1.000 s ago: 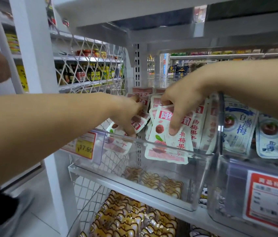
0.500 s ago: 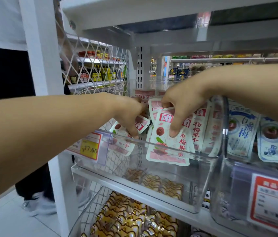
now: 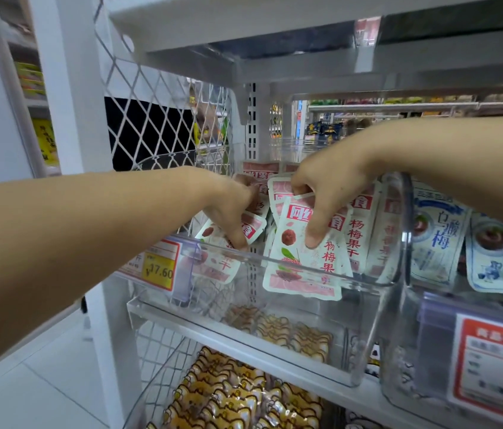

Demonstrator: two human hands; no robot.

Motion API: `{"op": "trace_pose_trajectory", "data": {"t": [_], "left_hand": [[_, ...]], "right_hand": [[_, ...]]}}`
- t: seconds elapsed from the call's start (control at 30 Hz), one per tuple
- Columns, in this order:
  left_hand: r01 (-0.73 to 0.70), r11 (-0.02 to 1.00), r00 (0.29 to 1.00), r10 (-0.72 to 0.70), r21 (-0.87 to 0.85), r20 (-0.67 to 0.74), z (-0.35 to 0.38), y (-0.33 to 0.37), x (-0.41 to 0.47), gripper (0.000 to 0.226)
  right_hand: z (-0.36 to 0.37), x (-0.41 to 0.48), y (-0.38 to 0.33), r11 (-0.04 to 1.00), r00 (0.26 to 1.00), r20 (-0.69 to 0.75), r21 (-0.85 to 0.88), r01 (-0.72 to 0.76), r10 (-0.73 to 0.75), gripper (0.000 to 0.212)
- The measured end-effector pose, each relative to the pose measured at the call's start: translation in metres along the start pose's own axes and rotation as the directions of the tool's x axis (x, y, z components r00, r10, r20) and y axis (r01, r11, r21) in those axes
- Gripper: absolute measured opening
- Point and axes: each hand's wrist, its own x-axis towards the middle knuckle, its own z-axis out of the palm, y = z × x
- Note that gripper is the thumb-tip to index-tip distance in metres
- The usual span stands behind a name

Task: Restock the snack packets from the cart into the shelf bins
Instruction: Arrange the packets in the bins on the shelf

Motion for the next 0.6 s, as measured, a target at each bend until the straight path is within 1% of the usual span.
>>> {"op": "trace_pose_trajectory", "data": {"t": [0.07, 0.17, 0.3, 0.47, 0.53, 0.6], "left_hand": [[-0.011, 0.999, 1.0, 0.01, -0.036, -0.028, 0.001, -0.002, 0.0, 0.123], [-0.004, 0.998, 1.0, 0.004, -0.066, -0.008, 0.003, -0.002, -0.002, 0.121], [0.033, 0.999, 0.999, -0.033, -0.011, 0.038, -0.001, 0.002, -0.008, 0.104], [0.027, 0.998, 0.999, -0.024, -0.053, 0.049, 0.001, -0.001, -0.01, 0.107], [0.036, 0.999, 0.999, -0.036, -0.039, 0.003, 0.003, 0.0, -0.013, 0.101], [0.041, 0.999, 0.994, -0.041, 0.007, -0.101, 0.003, 0.001, -0.017, 0.102]], "right_hand": [[0.0, 0.0, 0.0, 1.0, 1.0, -0.008, -0.006, 0.004, -0.004, 0.041], [0.001, 0.0, 0.001, 1.0, 1.0, -0.015, 0.003, 0.012, -0.012, 0.041], [0.002, 0.001, 0.001, 1.0, 1.0, -0.015, 0.011, 0.02, -0.02, 0.04], [0.002, 0.002, 0.003, 1.0, 1.0, -0.011, 0.014, 0.025, -0.025, 0.041], [0.001, 0.003, 0.004, 0.999, 0.999, -0.019, 0.009, 0.037, -0.037, 0.041], [0.001, 0.007, 0.005, 0.998, 0.998, -0.027, 0.008, 0.055, -0.054, 0.041]]}}
